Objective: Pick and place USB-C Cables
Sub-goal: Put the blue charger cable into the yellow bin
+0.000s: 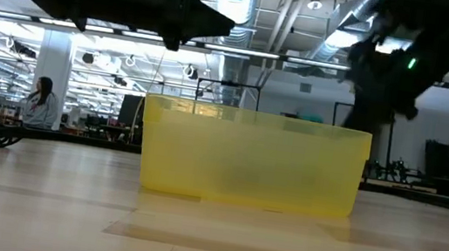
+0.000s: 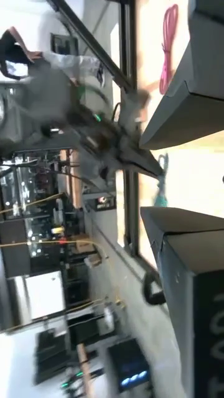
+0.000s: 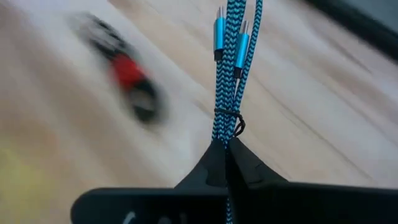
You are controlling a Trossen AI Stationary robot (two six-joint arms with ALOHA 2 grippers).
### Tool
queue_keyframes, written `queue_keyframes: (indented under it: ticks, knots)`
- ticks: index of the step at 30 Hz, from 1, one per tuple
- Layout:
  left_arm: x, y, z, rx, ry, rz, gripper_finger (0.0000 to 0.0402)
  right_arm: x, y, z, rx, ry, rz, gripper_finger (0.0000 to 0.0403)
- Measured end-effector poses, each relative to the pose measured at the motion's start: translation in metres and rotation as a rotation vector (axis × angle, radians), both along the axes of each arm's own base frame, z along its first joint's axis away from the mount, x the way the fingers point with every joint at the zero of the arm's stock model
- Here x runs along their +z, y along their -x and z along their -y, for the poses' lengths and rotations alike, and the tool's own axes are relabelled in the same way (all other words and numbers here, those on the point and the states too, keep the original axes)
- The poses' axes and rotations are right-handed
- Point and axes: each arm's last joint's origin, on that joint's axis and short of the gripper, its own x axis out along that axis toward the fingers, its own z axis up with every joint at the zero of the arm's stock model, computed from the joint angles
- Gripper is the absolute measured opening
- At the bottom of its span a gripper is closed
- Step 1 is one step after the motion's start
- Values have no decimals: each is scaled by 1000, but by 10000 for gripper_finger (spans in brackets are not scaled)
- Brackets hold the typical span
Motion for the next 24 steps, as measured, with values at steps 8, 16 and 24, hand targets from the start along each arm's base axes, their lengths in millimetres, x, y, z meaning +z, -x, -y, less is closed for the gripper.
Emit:
queue_keyframes:
  ticks: [8,16,24]
  knots:
    - [-10,-23,8,-38,29,7,151,39,-16,-49,231,198,347,10]
    - [-12,-43,21,-79,-32,7,151,35,-29,-62,339,284,356,14]
    - [-6,-49,29,-216,-41,33,151,30,-38,-67,407,276,394,14]
